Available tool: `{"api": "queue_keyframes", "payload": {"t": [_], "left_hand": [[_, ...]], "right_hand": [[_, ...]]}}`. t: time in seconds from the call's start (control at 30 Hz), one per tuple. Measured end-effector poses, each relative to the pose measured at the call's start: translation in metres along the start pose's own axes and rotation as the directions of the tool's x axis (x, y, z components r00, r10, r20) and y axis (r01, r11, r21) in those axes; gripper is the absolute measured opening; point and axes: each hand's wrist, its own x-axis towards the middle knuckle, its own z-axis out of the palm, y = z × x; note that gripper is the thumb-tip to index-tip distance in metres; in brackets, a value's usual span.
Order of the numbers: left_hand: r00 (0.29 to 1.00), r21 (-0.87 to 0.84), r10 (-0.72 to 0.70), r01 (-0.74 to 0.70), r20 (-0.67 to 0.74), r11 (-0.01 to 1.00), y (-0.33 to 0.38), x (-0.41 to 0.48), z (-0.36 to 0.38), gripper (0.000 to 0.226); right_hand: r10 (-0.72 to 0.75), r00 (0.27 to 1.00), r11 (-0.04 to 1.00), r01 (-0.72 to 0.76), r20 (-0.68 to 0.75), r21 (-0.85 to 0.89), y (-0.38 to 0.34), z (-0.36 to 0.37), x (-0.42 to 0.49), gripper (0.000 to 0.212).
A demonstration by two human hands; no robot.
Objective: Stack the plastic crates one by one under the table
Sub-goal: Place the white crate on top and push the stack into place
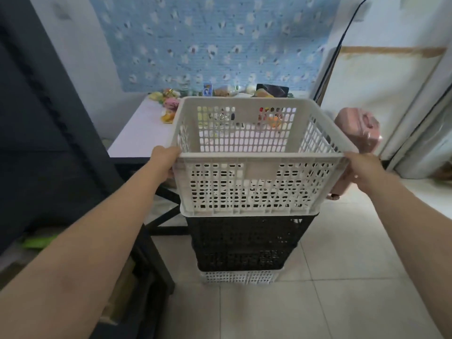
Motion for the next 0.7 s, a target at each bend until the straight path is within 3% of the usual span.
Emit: {"api": "queue_keyframes", "payload": {"t": [0.07,0.2,0.33,0.53,0.7], "left_hand": [[0.998,-0.085,-0.052,0.055,0.032,0.995,-0.002,0.003,0.0,0.04],[0.999,-0.11,-0.033,0.035,0.017,0.993,-0.005,0.011,0.003,0.034],[0.999,-0.155,-0.023,0.019,-0.026,0.988,-0.009,0.012,0.008,0.036],[0.998,-0.219,0.002,-0.017,-0.067,0.975,-0.011,0.007,0.013,0.037],[0.995,-0.266,0.023,-0.049,-0.101,0.963,-0.015,0.007,0.018,0.037]], "right_hand": [[0.083,0.995,0.994,-0.087,0.056,0.069,0.003,0.006,-0.005,0.03],[0.115,0.985,0.976,-0.137,0.132,0.171,0.002,0.015,-0.003,0.036],[0.125,0.98,0.96,-0.159,0.152,0.232,-0.004,0.015,-0.002,0.007],[0.171,0.966,0.903,-0.233,0.196,0.361,-0.008,0.016,-0.003,0.011],[0.183,0.961,0.901,-0.248,0.207,0.356,-0.012,0.014,-0.005,0.012]]}}
